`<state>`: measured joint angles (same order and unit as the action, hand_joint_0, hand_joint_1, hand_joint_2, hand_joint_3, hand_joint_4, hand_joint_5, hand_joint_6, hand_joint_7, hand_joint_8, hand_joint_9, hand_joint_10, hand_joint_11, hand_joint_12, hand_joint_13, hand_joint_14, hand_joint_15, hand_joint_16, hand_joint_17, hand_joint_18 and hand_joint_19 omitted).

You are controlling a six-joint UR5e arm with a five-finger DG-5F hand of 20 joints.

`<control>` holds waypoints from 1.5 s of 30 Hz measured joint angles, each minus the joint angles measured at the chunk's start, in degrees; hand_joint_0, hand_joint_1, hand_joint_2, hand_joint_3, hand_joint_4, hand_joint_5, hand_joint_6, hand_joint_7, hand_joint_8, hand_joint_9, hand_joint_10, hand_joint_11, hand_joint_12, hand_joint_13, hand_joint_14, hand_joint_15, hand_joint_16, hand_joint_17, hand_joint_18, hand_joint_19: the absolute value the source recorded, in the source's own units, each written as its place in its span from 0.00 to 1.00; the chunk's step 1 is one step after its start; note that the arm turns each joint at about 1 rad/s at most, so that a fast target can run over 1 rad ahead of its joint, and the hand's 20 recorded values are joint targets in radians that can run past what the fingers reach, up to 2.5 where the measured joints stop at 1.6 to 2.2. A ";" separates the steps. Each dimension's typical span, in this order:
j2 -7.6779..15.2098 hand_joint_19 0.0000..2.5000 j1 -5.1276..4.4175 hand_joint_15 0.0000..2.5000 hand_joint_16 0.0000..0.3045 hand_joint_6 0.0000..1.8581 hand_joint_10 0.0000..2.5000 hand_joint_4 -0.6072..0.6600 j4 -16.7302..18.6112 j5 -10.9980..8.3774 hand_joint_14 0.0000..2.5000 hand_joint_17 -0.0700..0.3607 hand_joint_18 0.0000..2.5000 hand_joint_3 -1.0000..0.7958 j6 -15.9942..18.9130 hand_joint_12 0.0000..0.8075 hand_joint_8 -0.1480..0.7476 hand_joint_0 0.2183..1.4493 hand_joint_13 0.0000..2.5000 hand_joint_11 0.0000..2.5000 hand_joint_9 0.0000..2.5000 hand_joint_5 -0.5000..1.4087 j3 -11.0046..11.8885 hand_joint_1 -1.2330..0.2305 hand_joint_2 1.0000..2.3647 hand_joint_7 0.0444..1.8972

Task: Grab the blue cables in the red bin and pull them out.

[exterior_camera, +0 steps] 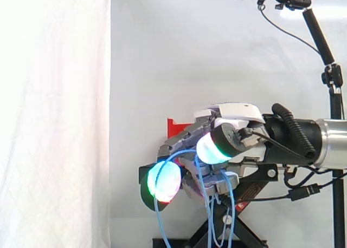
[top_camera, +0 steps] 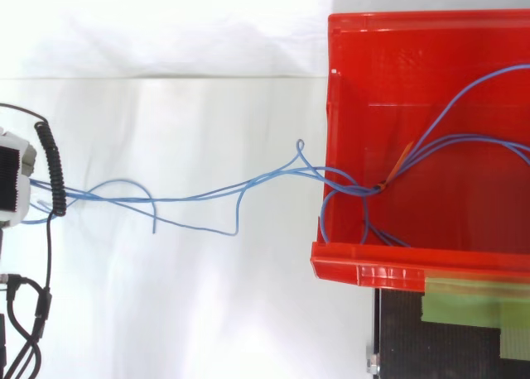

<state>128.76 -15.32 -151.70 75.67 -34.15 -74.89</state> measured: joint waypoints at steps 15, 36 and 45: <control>0.00 0.45 -0.02 0.56 0.21 0.04 0.52 0.68 -0.01 0.00 0.25 0.50 0.40 0.00 0.01 0.53 0.53 0.29 0.51 0.57 0.40 0.73 0.00 0.36 0.00 0.41; 0.01 0.44 0.02 0.58 0.21 0.00 0.48 0.73 -0.06 -0.05 0.22 0.50 0.42 0.00 0.01 0.54 0.53 0.28 0.54 0.61 0.45 0.83 0.01 0.36 0.00 0.44; 0.01 0.44 -0.02 0.60 0.21 0.00 0.45 0.75 -0.04 -0.03 0.20 0.50 0.43 0.00 0.01 0.52 0.52 0.28 0.55 0.63 0.47 0.86 0.00 0.36 0.00 0.44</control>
<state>128.77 -15.34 -151.74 75.65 -34.15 -74.90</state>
